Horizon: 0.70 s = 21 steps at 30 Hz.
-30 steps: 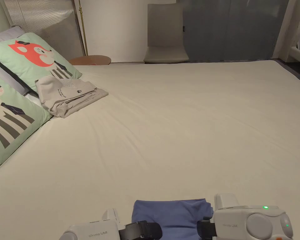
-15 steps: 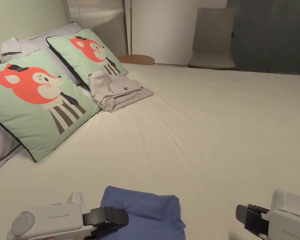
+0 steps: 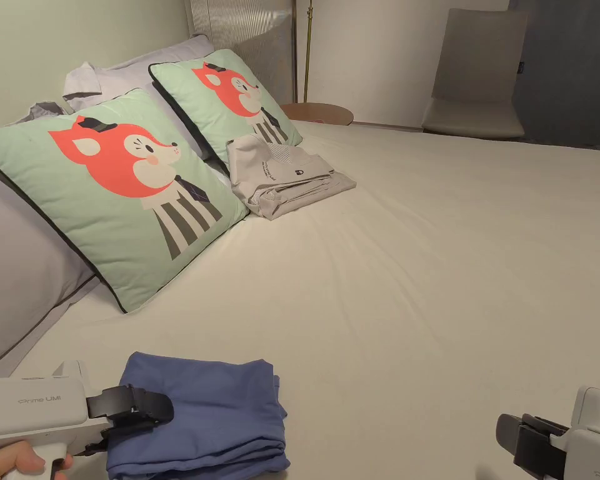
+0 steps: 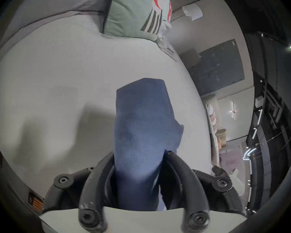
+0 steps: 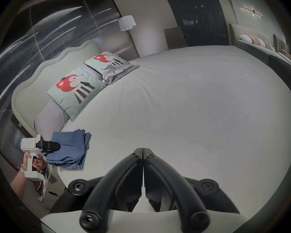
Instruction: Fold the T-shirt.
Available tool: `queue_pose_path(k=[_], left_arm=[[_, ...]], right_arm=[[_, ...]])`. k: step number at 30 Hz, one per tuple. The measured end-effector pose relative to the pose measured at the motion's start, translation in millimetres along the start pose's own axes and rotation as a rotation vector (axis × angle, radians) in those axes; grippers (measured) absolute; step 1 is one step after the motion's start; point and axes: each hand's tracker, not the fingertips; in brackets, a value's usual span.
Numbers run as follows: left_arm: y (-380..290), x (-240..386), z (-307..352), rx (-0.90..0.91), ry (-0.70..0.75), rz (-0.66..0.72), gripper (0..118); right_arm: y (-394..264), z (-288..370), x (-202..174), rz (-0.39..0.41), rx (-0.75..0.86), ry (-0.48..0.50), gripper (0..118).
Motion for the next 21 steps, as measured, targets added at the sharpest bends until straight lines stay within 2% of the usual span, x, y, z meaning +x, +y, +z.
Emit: queue_pose_path(k=[1,2,3,7,10,12,13,14,16,17,18,20,21], left_arm=[[-15.7,16.4,-2.7,0.019,0.031,-0.017,54],[-21.0,23.7,-4.0,0.048,0.083,-0.041,78],[-23.8,28.1,-4.3,0.069,0.108,-0.056,96],[-31.8,45.5,6.6,0.163,0.220,-0.197,110],[-49.1,69.9,24.9,0.266,0.291,-0.317,110],[-68.2,92.3,37.0,0.306,0.286,-0.378,109],[-72.9,96.0,41.4,0.315,0.269,-0.404,107],[-83.6,106.2,45.6,0.323,0.252,-0.431,97],[-106.5,124.6,47.1,0.317,0.193,-0.460,63],[-114.5,128.8,44.0,0.290,0.170,-0.480,38],[-125.5,136.4,38.2,0.271,0.152,-0.489,23],[-145.8,151.4,25.6,0.260,0.135,-0.507,4],[-151.8,154.4,16.0,0.246,0.117,-0.513,0]], right_arm=[[0.4,0.8,-0.4,0.001,0.002,-0.004,0],[0.0,2.6,0.0,0.006,0.004,-0.010,0],[0.2,4.0,0.3,0.010,0.006,-0.014,0],[1.4,16.2,1.1,0.027,0.025,-0.029,0],[2.0,25.8,4.2,0.028,0.041,-0.032,0],[1.3,32.8,6.1,0.024,0.057,-0.025,0],[0.8,35.3,6.3,0.028,0.063,-0.029,0],[-0.2,38.0,7.6,0.032,0.069,-0.035,0],[-2.3,44.2,12.1,0.029,0.079,-0.031,0],[-3.6,47.8,14.6,0.024,0.087,-0.030,0],[-5.4,51.9,15.7,0.019,0.094,-0.035,0],[-8.5,59.7,20.0,0.018,0.107,-0.051,0],[-10.1,65.3,23.4,0.013,0.113,-0.060,0]])
